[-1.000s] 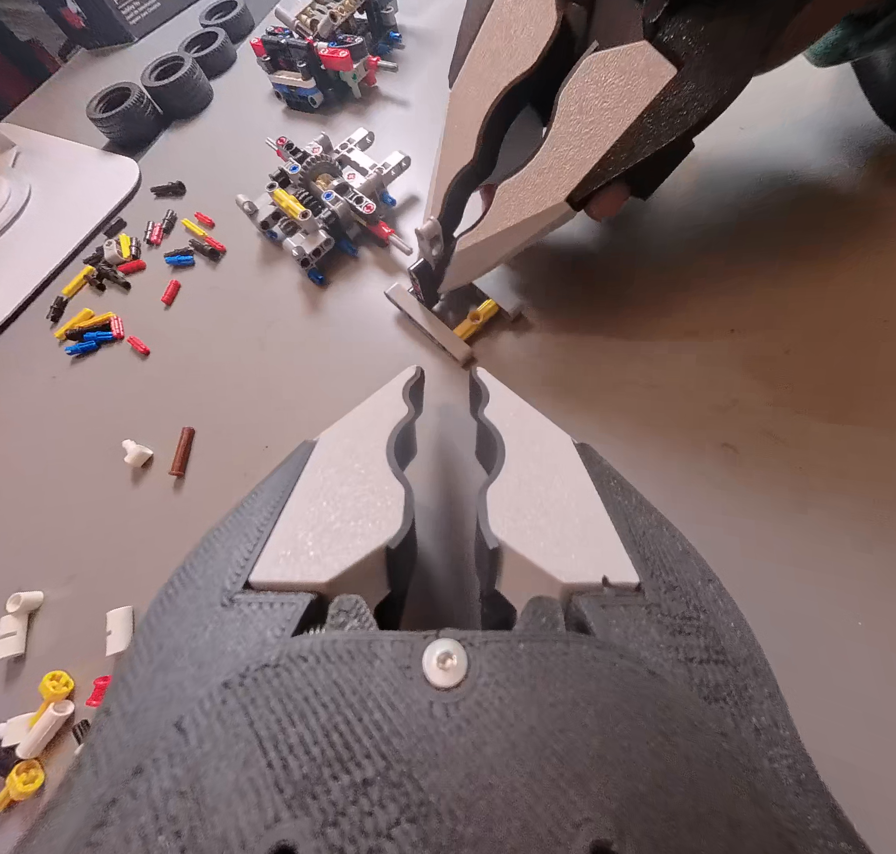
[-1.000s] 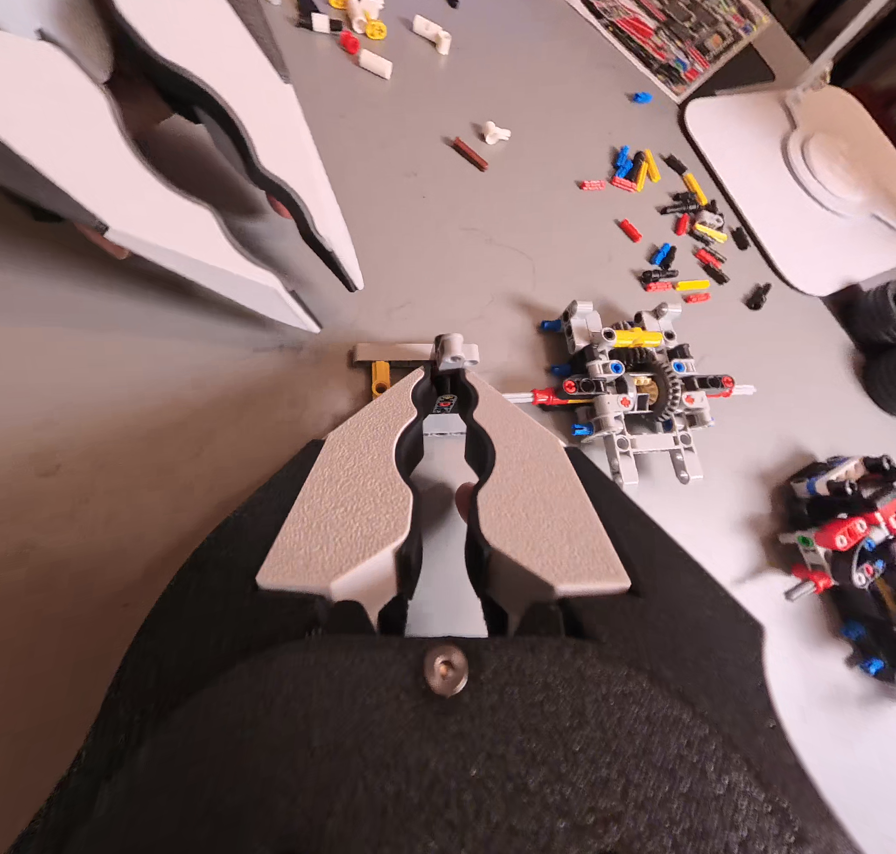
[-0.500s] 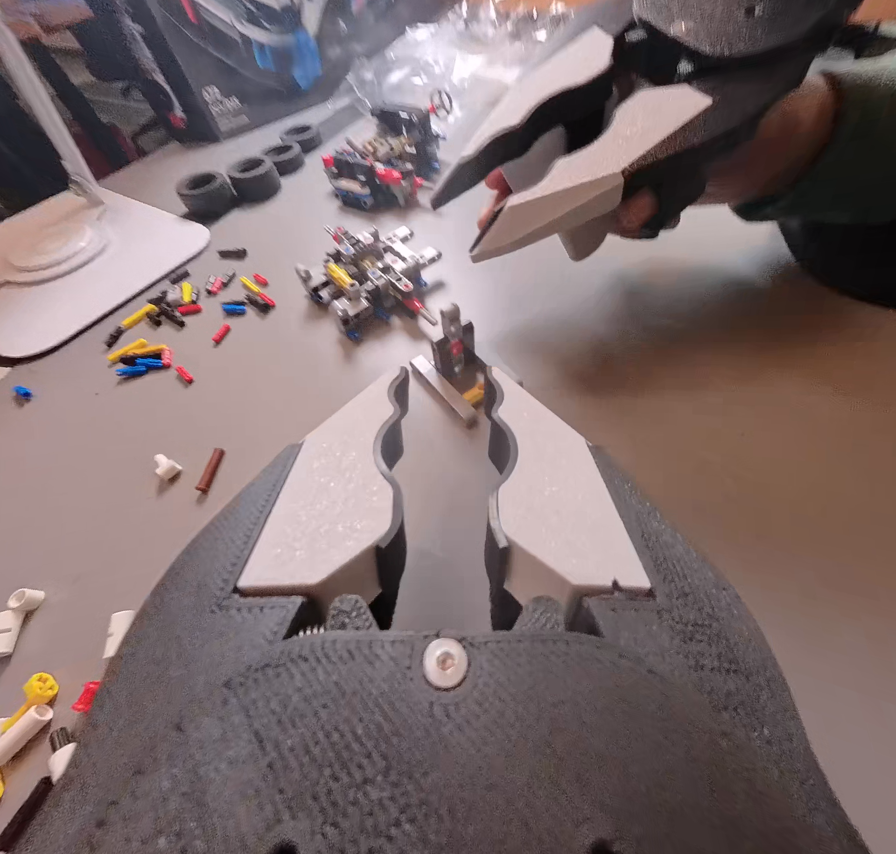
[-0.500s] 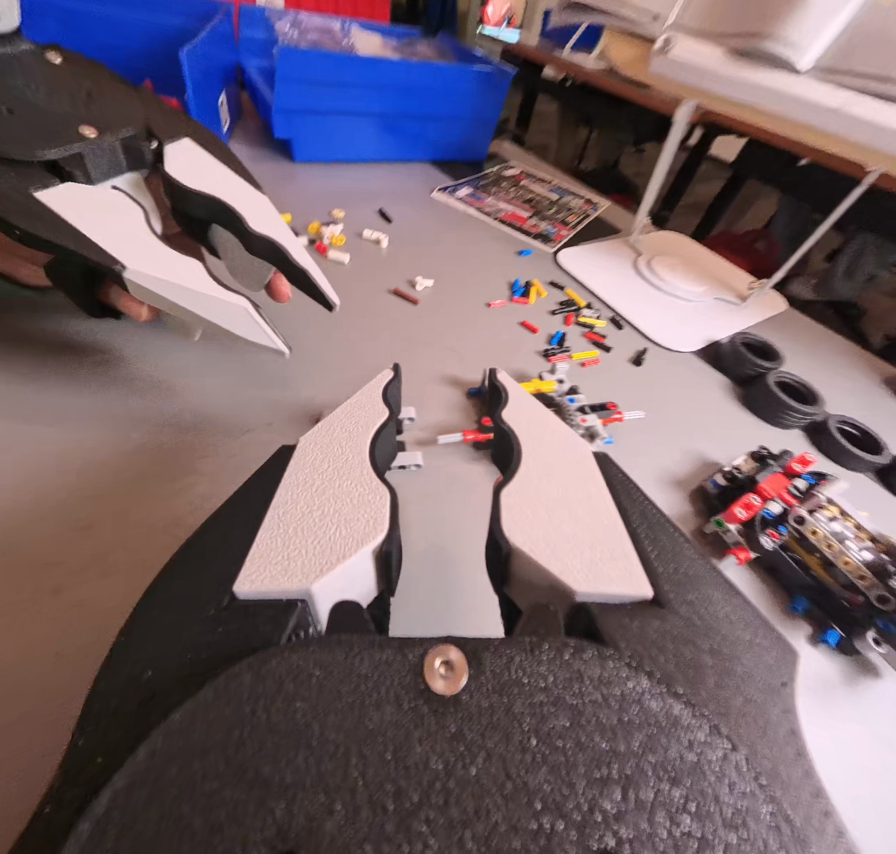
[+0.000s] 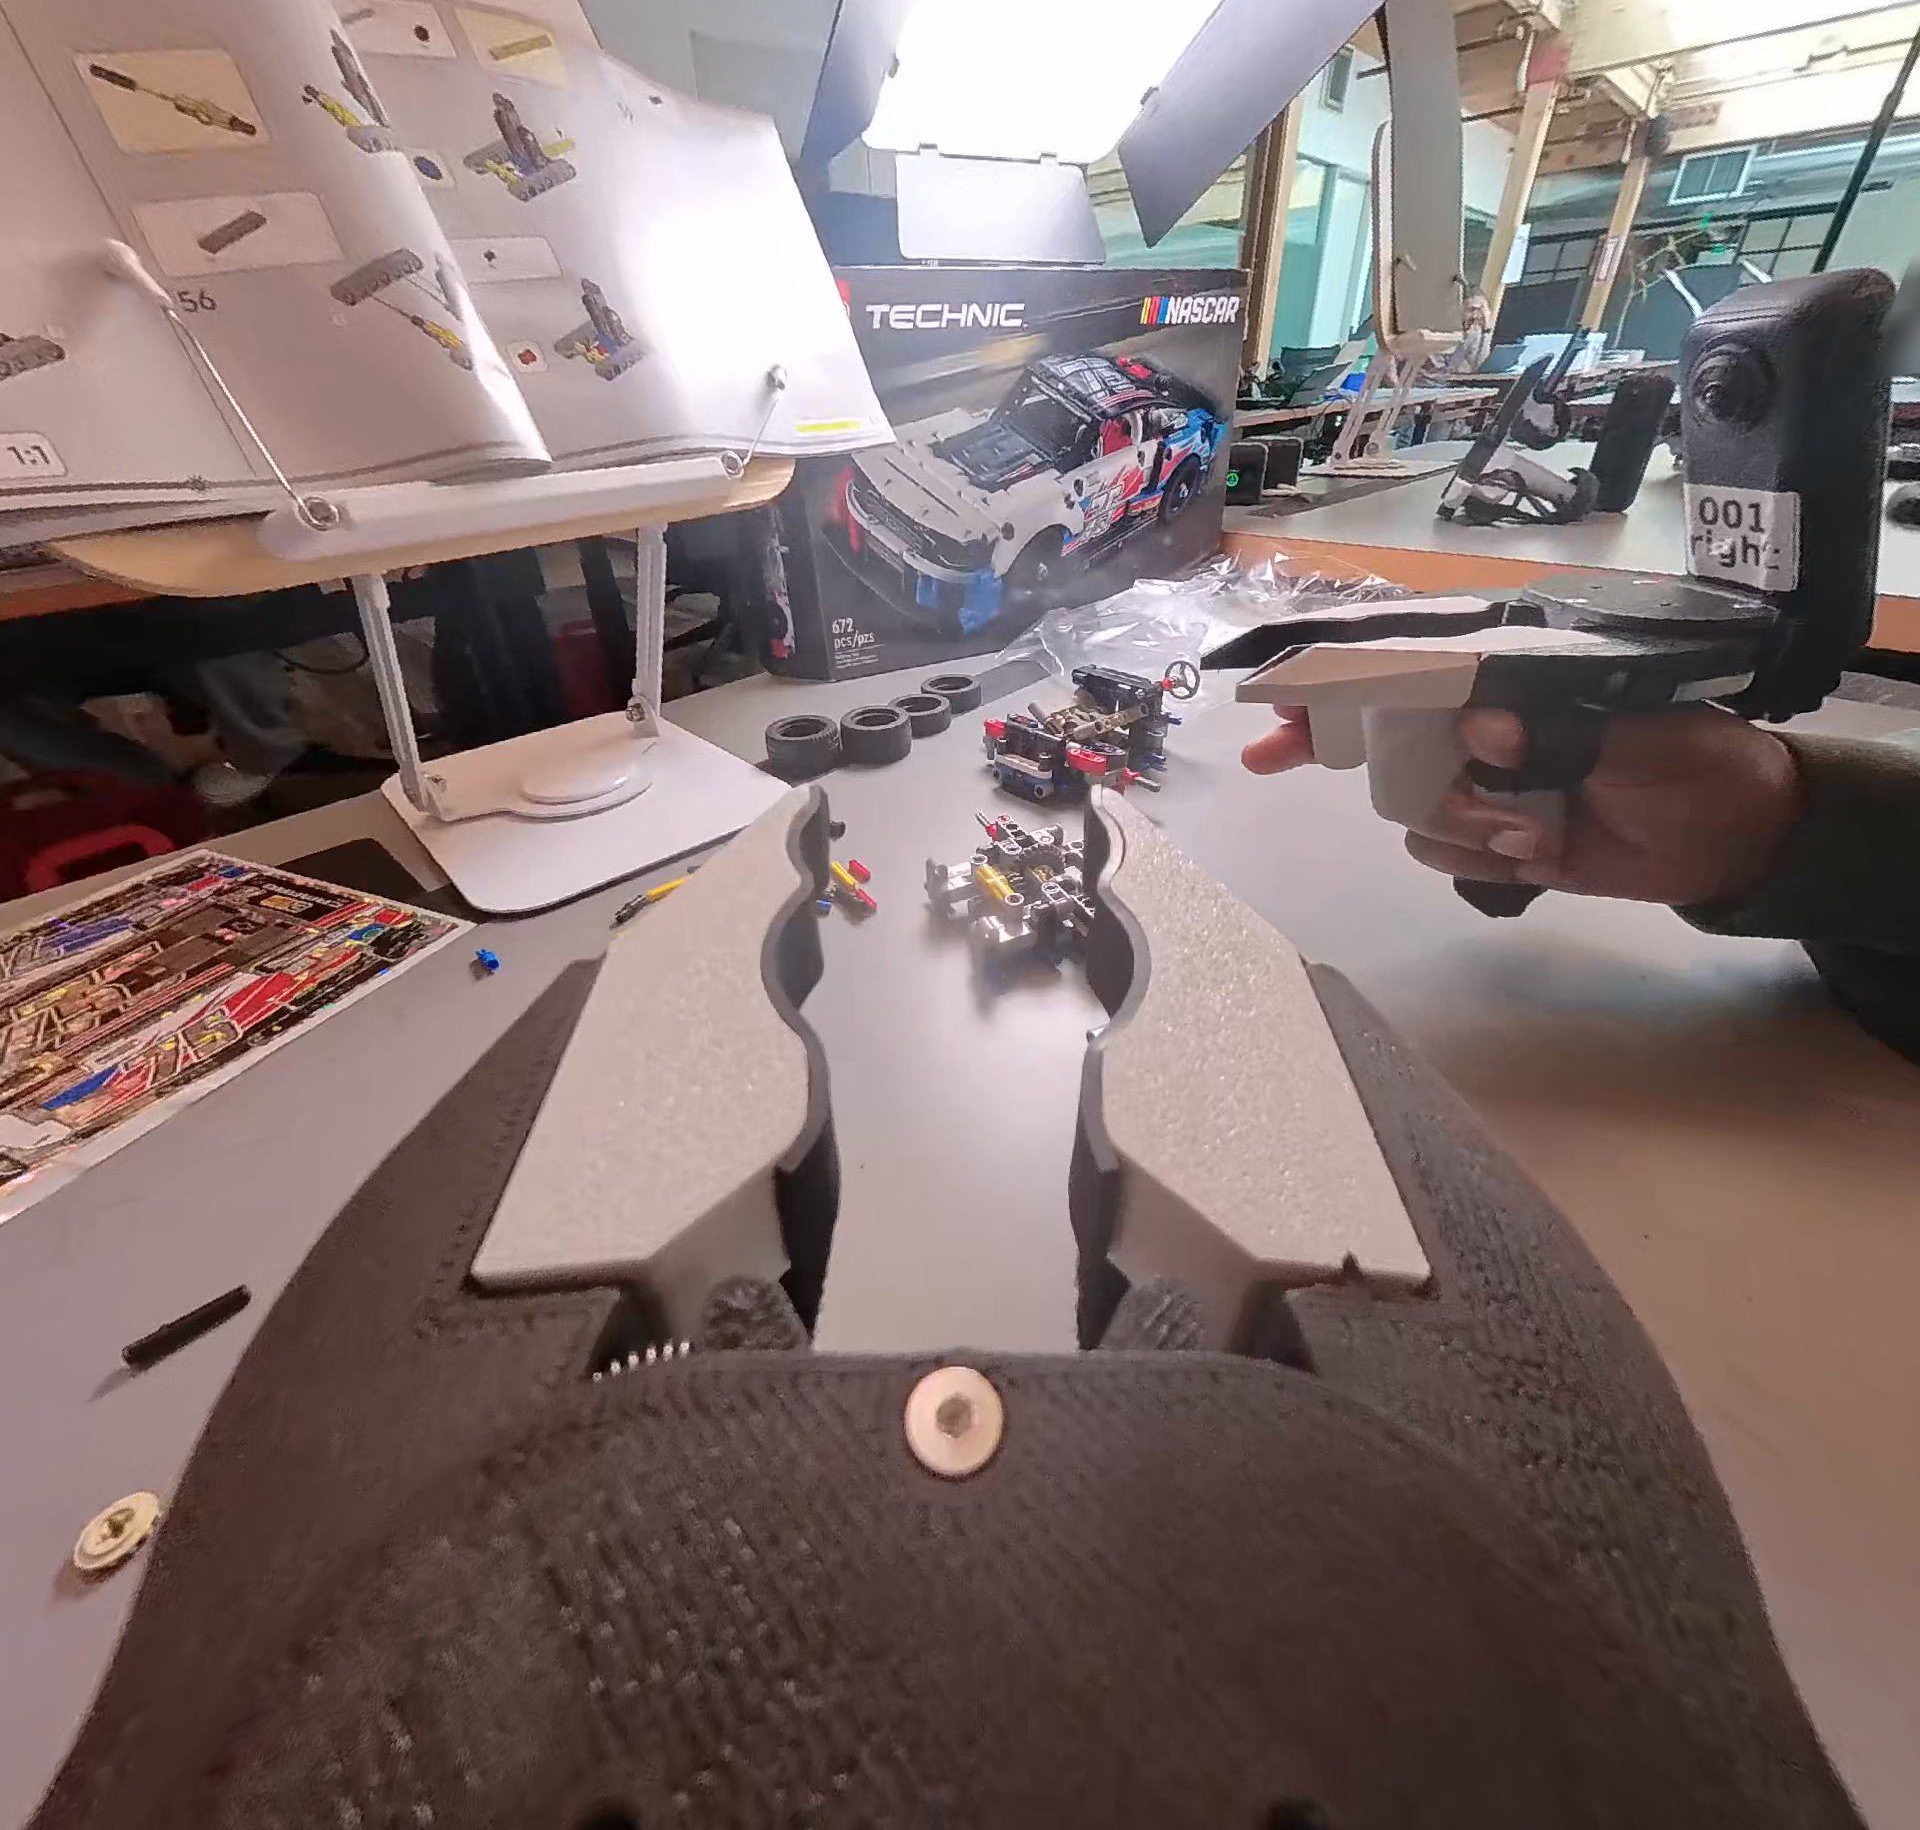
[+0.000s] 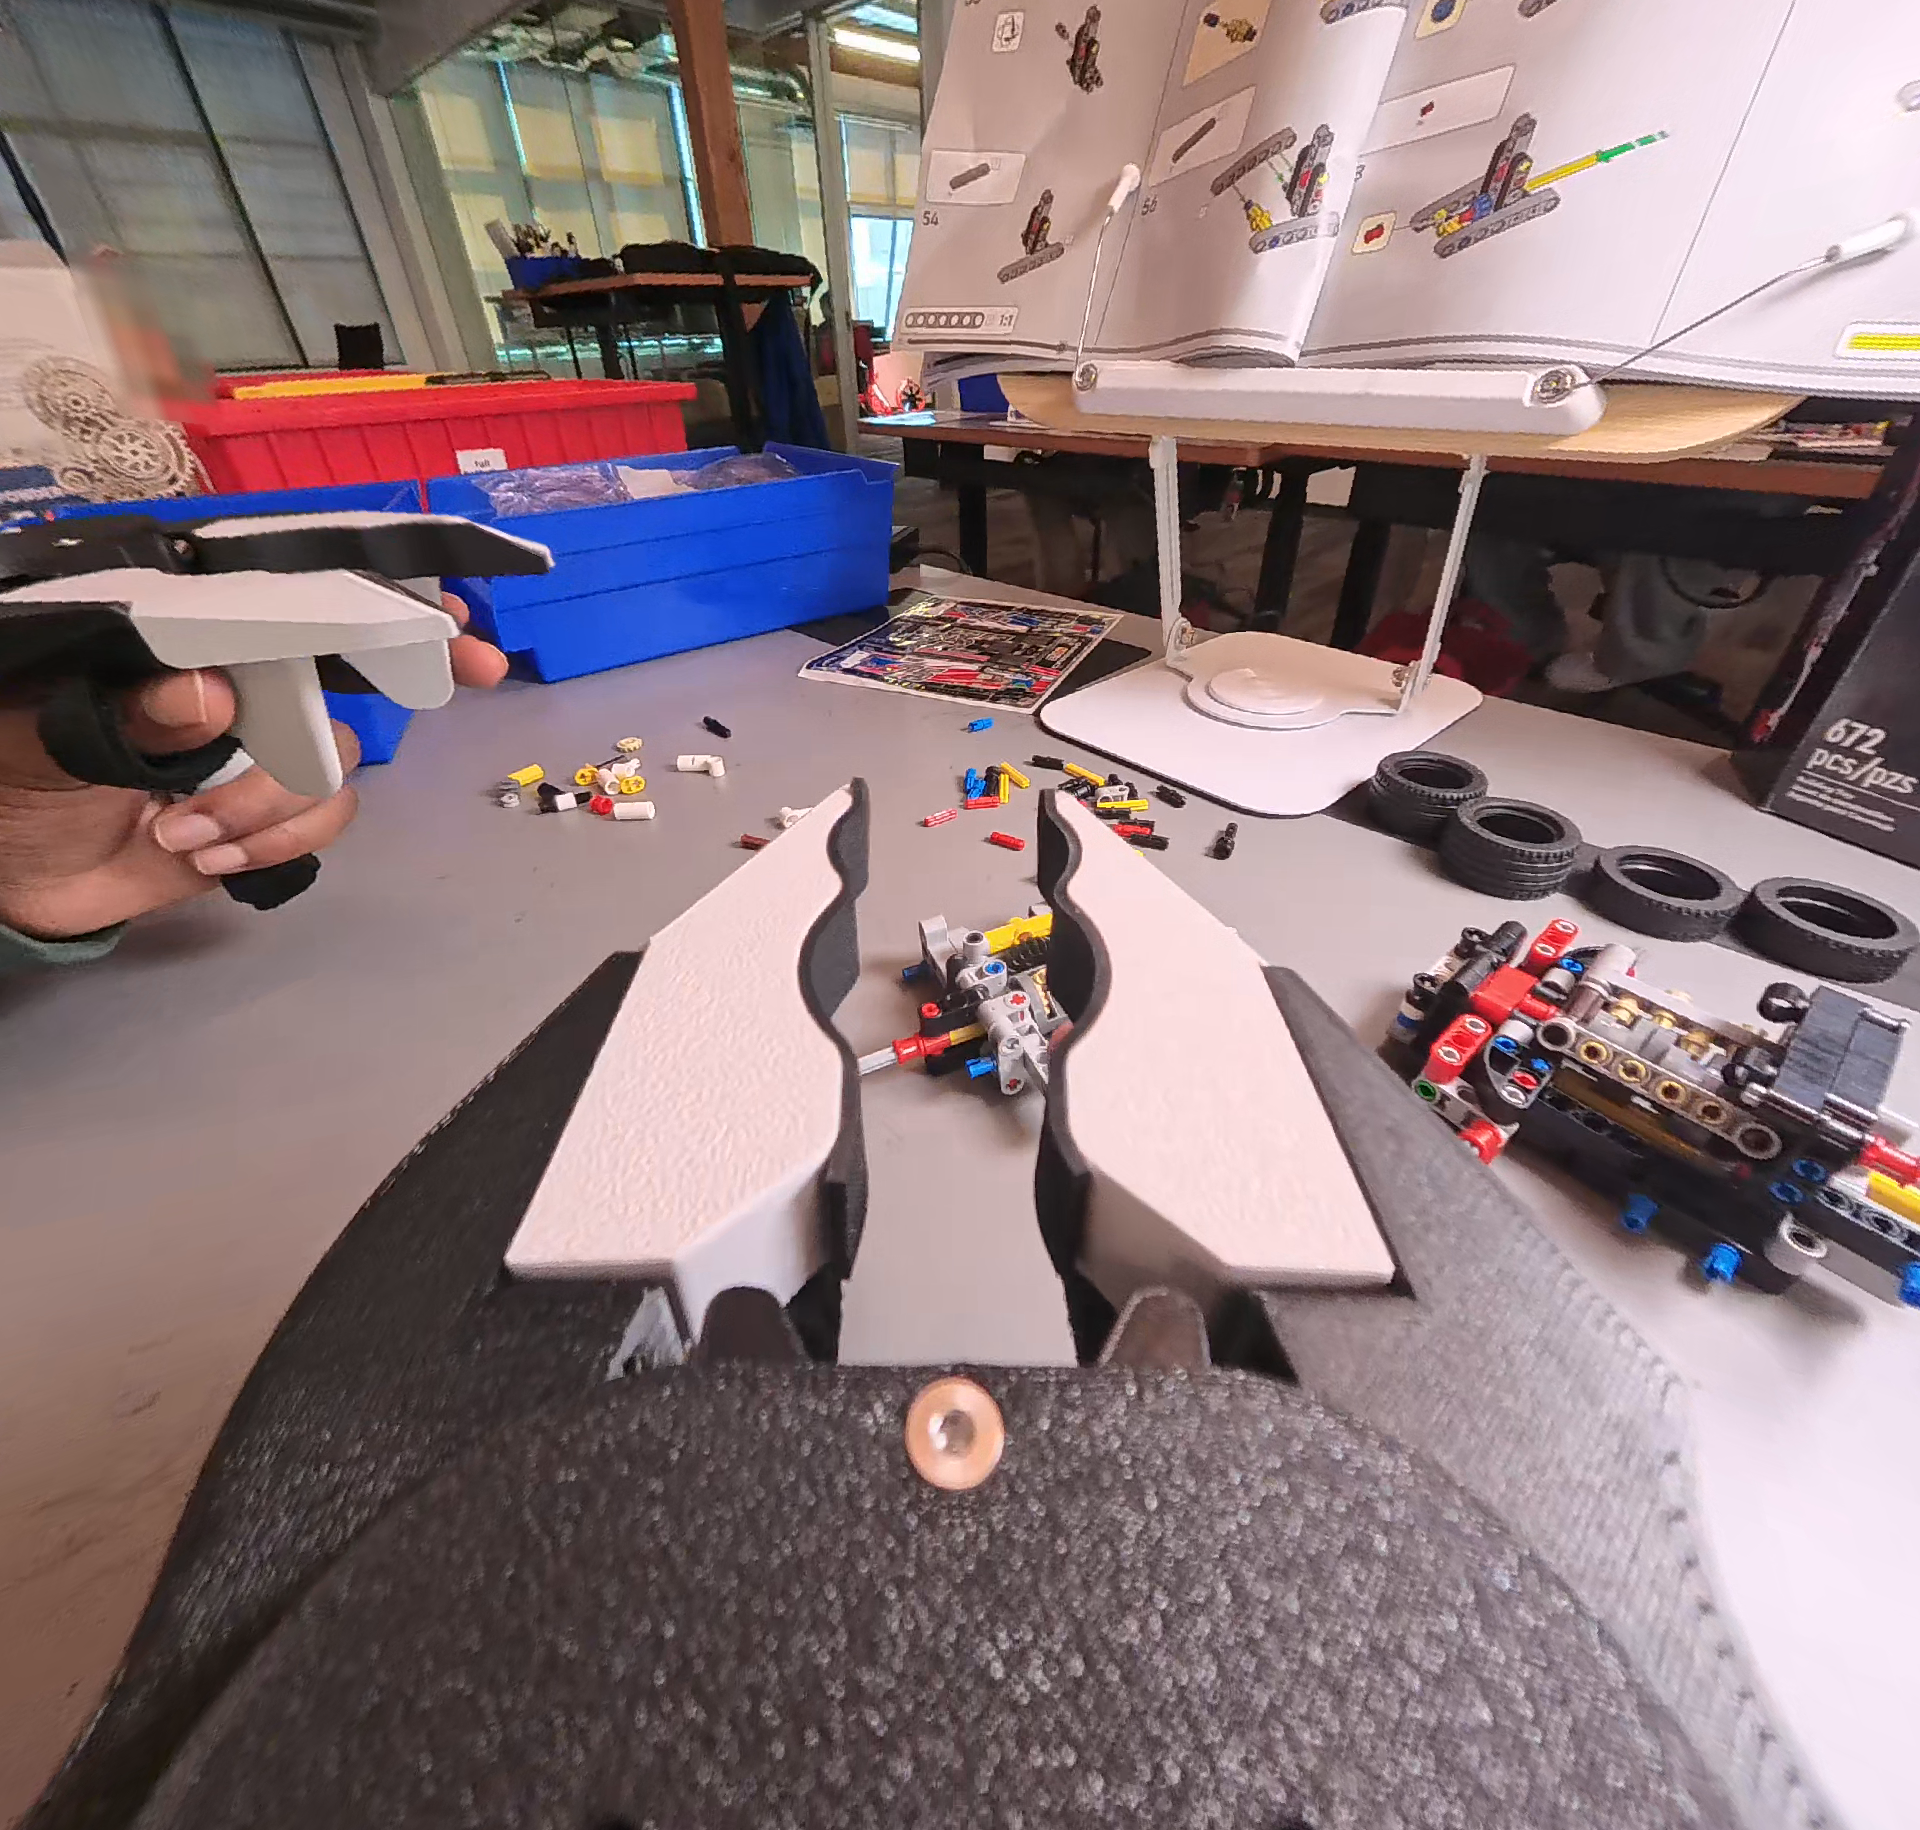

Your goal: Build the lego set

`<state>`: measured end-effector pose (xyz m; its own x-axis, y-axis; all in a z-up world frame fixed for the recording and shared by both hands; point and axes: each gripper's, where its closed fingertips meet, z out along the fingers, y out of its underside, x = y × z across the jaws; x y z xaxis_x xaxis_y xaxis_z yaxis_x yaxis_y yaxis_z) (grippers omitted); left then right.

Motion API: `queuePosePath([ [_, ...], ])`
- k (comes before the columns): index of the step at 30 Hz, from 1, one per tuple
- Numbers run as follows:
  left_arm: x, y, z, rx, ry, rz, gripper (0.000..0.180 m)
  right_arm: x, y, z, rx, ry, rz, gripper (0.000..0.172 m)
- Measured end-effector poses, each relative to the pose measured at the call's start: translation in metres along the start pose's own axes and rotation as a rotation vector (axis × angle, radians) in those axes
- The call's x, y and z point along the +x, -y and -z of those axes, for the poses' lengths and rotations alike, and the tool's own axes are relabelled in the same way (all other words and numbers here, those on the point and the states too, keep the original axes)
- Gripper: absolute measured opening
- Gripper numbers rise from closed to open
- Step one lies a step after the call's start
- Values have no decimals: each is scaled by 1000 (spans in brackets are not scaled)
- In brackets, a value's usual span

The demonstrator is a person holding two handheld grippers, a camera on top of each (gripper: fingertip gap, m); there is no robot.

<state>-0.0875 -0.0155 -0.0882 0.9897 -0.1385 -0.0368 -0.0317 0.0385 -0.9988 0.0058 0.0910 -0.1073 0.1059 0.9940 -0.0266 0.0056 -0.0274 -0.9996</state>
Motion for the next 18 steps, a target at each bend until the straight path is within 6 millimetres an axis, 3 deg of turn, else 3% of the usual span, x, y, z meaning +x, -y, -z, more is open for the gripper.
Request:
queuePosePath([
  [7, -2, -4, -1, -2, 2, 15, 46, 4, 2, 0, 6, -9, -6, 26],
  [18, -25, -12, -1, 7, 73, 82, 46, 5, 12, 5, 38, 16, 9, 27],
])
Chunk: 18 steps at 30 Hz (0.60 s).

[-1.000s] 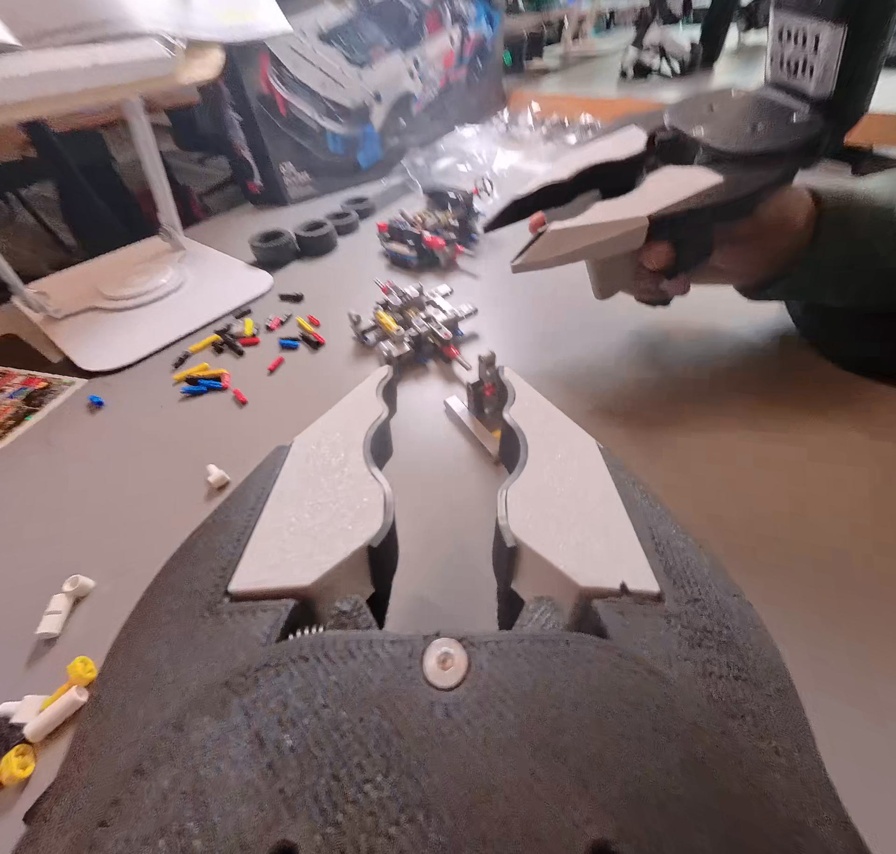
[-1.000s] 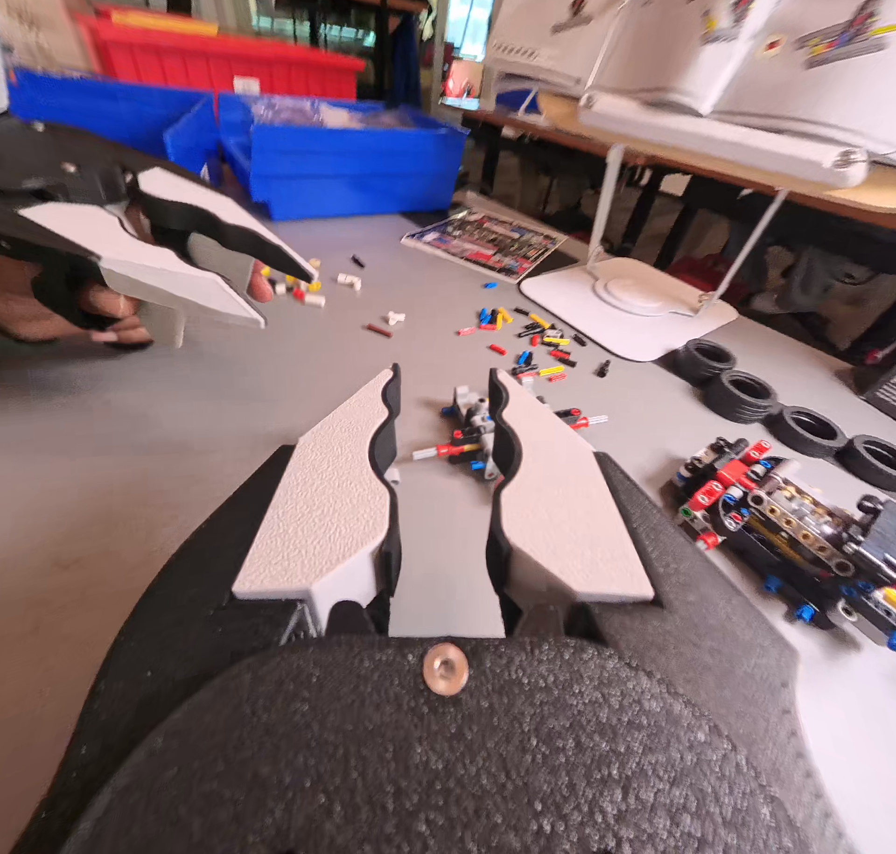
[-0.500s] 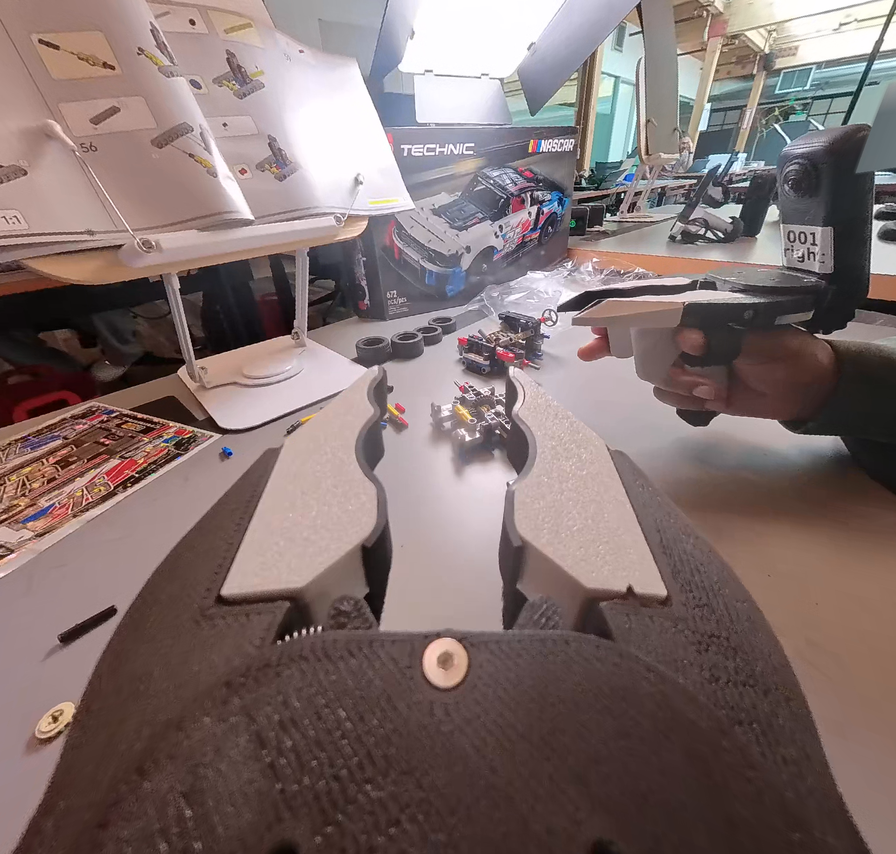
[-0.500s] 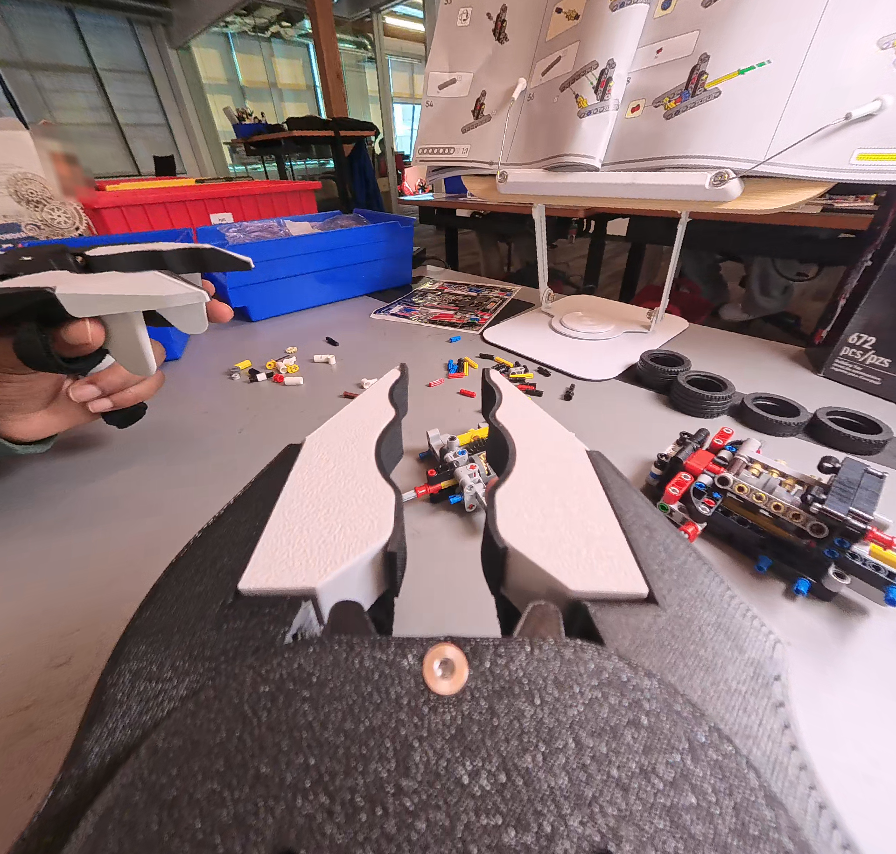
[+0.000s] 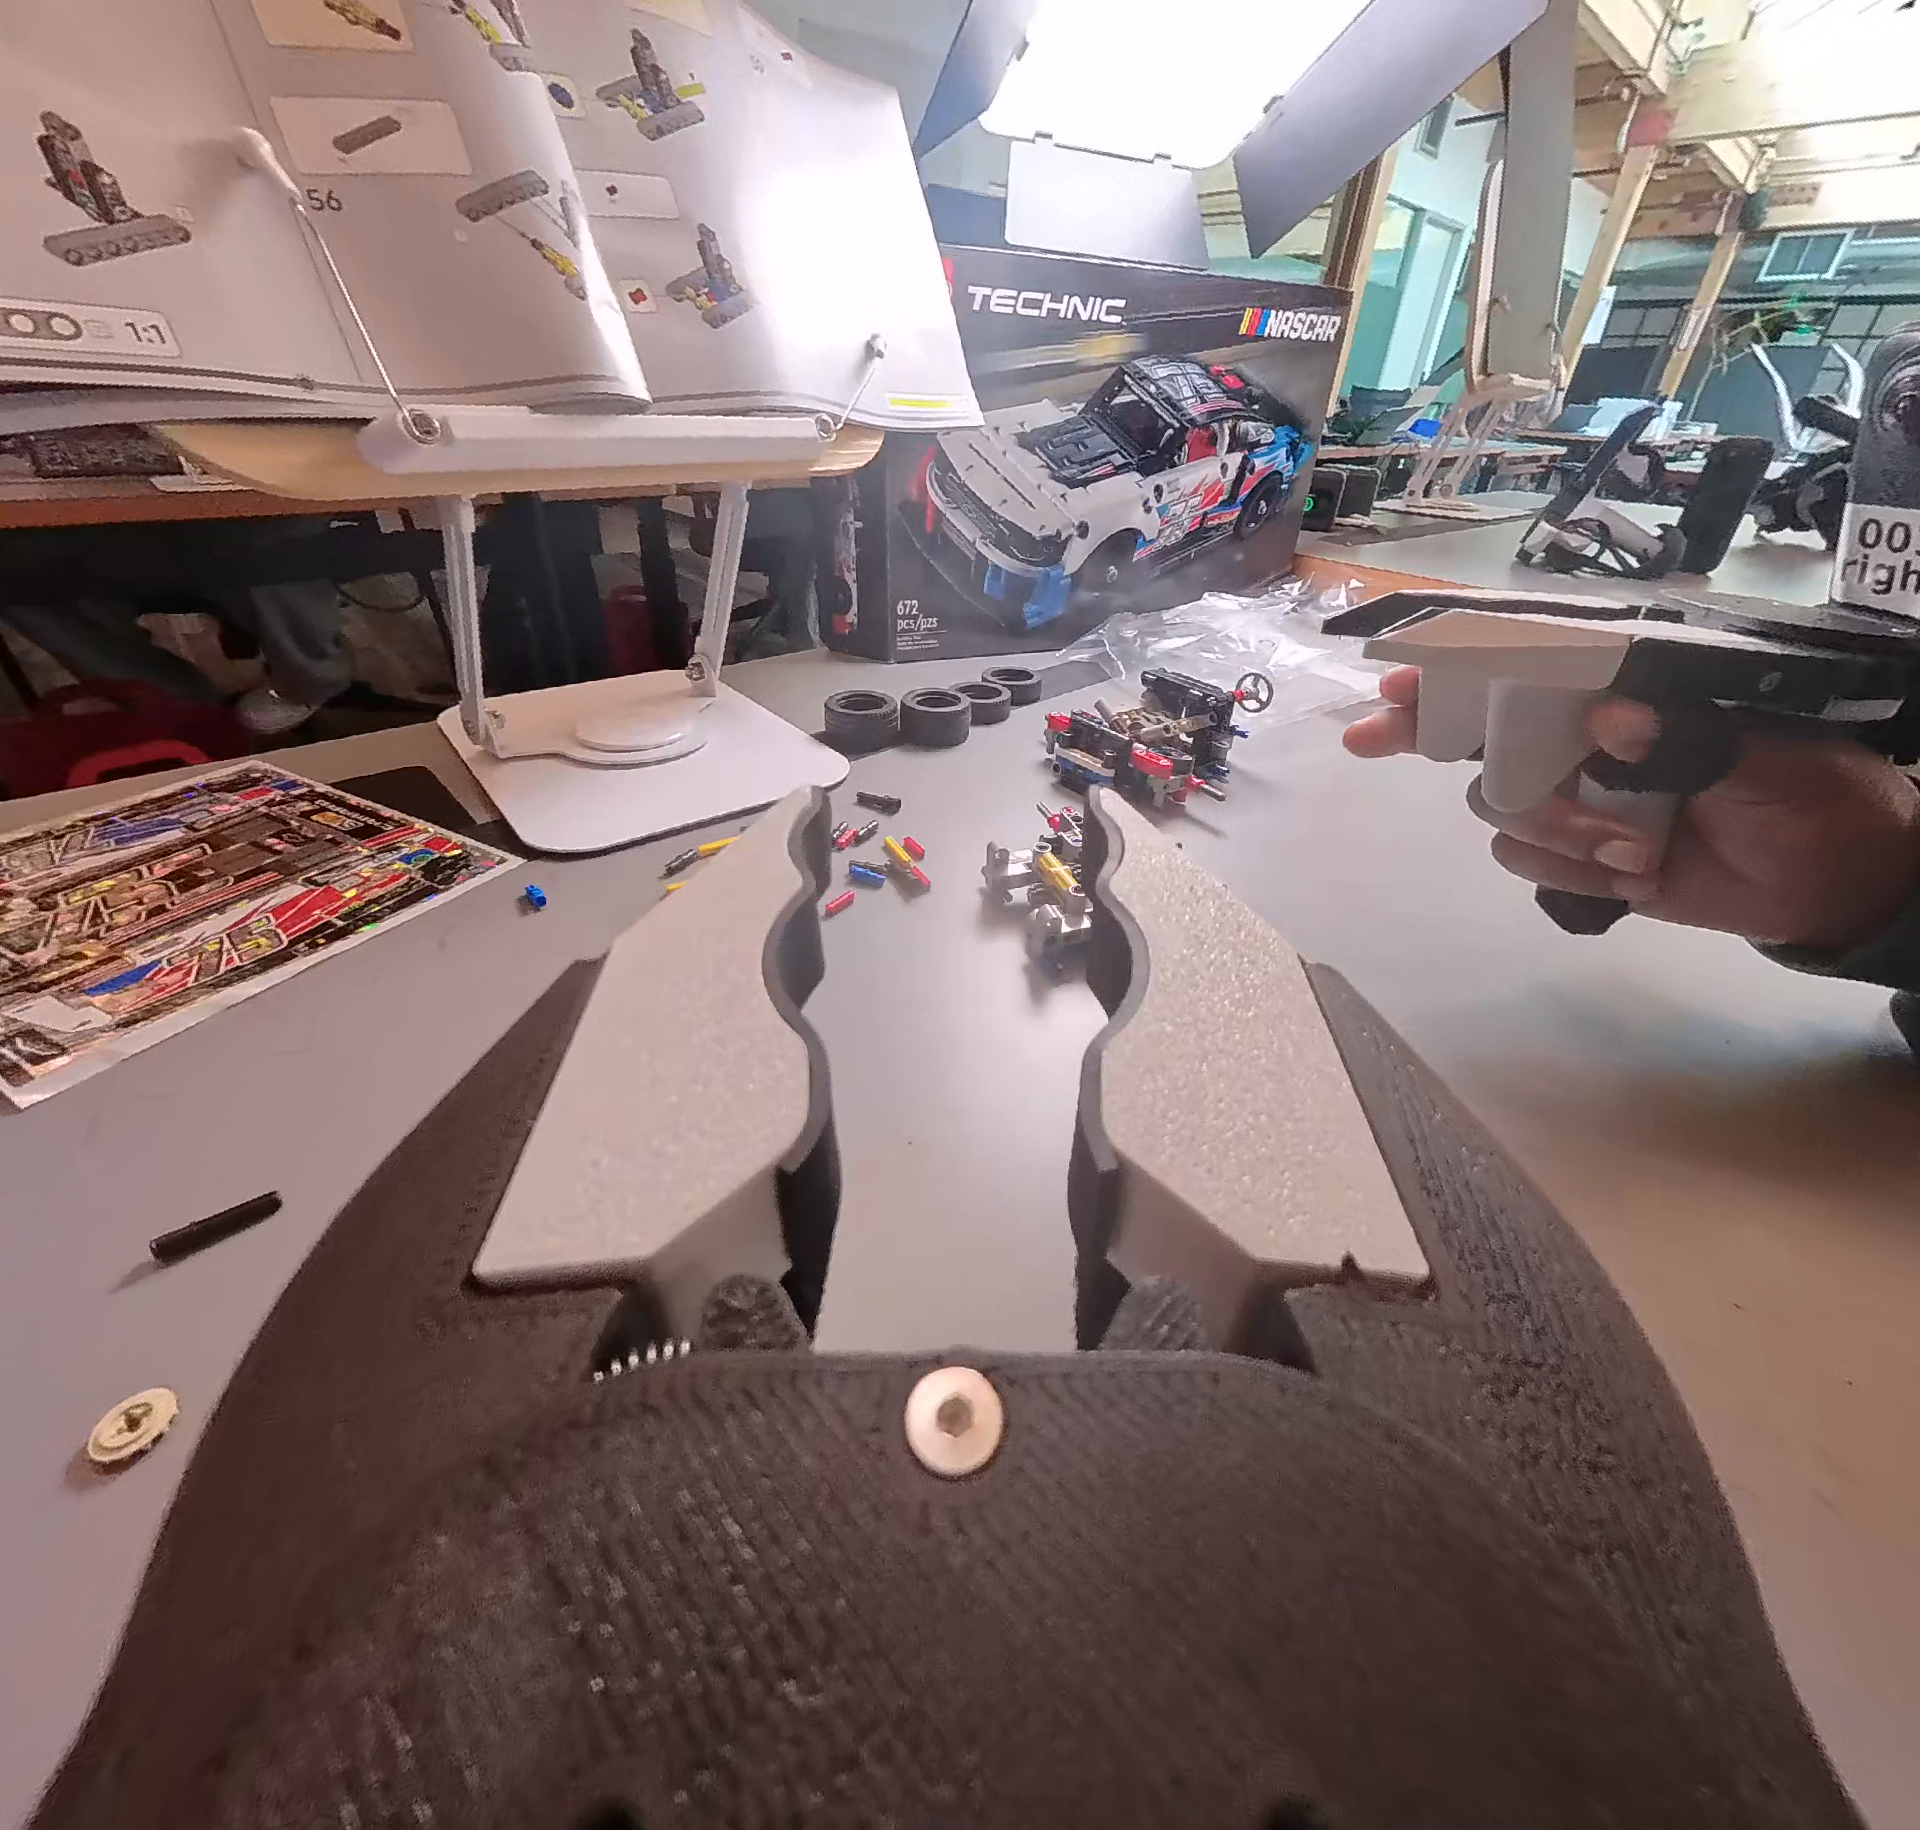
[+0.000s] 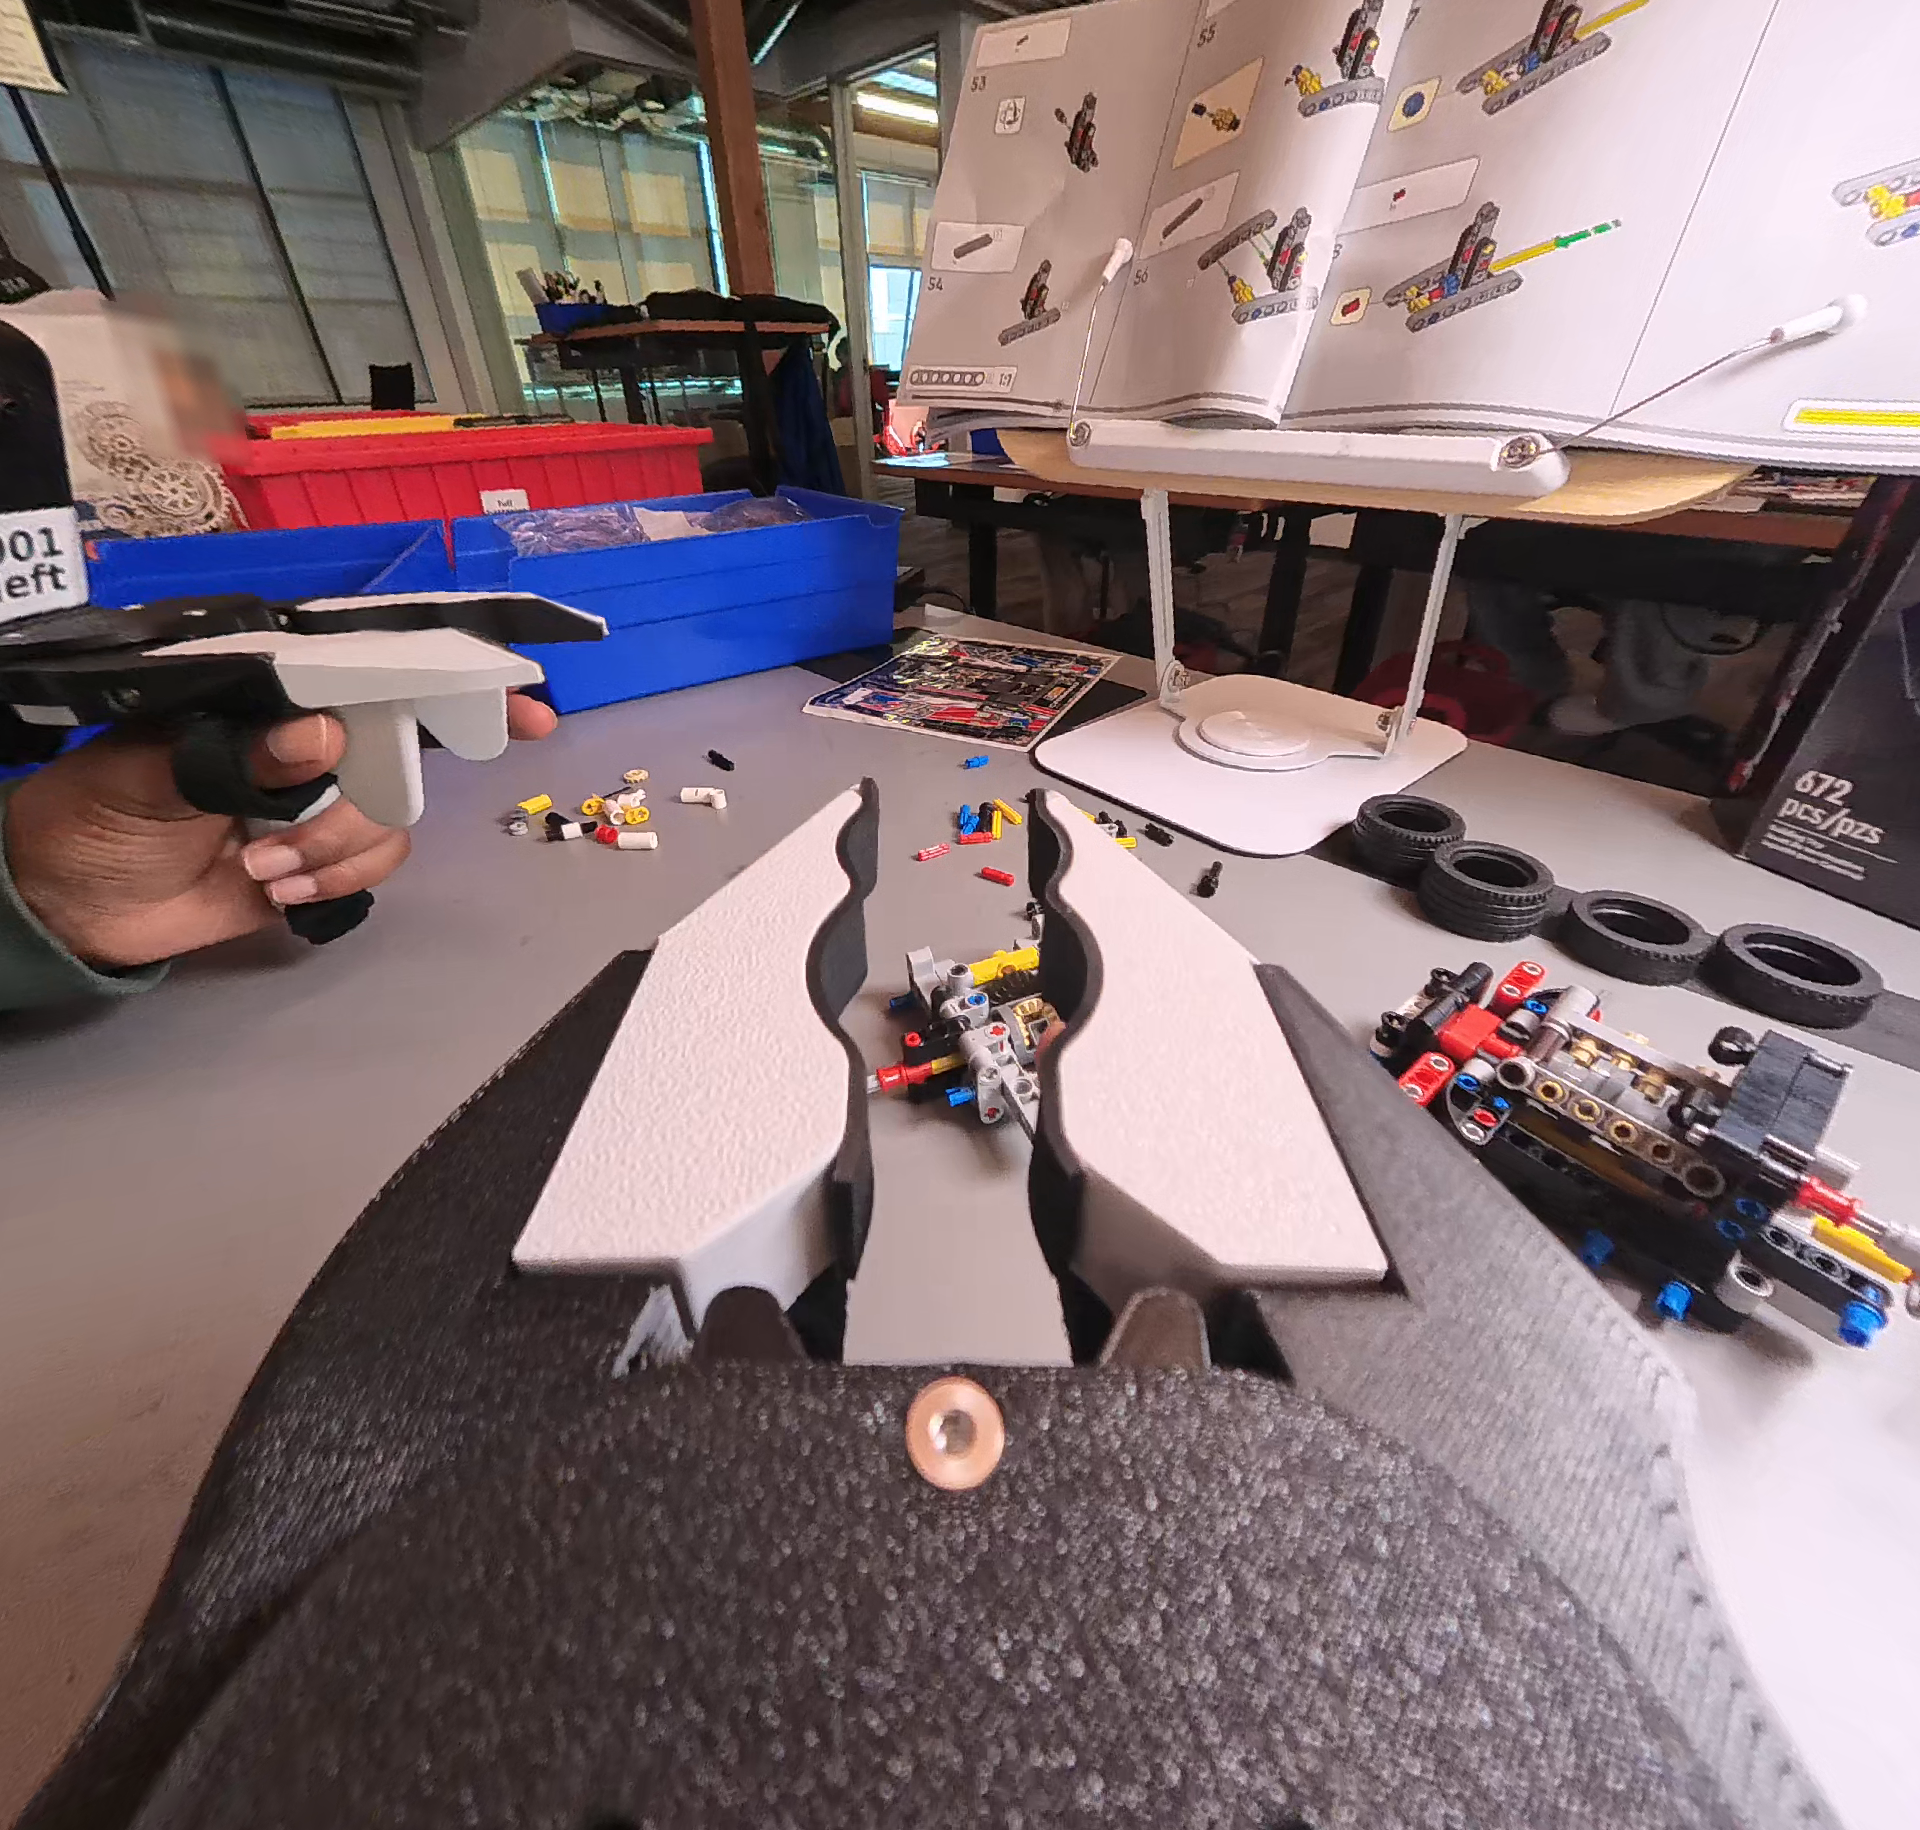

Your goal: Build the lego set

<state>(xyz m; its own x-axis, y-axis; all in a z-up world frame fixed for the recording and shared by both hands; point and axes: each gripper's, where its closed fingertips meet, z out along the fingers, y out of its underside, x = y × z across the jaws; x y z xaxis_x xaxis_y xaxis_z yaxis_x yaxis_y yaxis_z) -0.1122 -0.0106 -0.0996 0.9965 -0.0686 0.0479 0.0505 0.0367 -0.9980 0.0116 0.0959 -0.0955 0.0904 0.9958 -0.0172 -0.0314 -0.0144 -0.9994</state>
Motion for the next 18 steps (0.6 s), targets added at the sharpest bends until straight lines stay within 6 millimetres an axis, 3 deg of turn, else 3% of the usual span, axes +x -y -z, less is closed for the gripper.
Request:
queuePosePath([
  [7, 1, 6, 3, 17, 7, -39, 47, 8, -16, -7, -46, -36, 27, 27],
  [10, 3, 7, 4, 19, 12, -73, 46, 11, -13, -16, -46, -45, 57, 27],
  [14, 5, 5, 2, 9, 14, -95, 46, 29, 23, -47, 7, -73, 186, 18],
  [18, 3, 2, 2, 0, 31, -122, 44, 59, 83, -107, 80, -101, 287, 8],
])
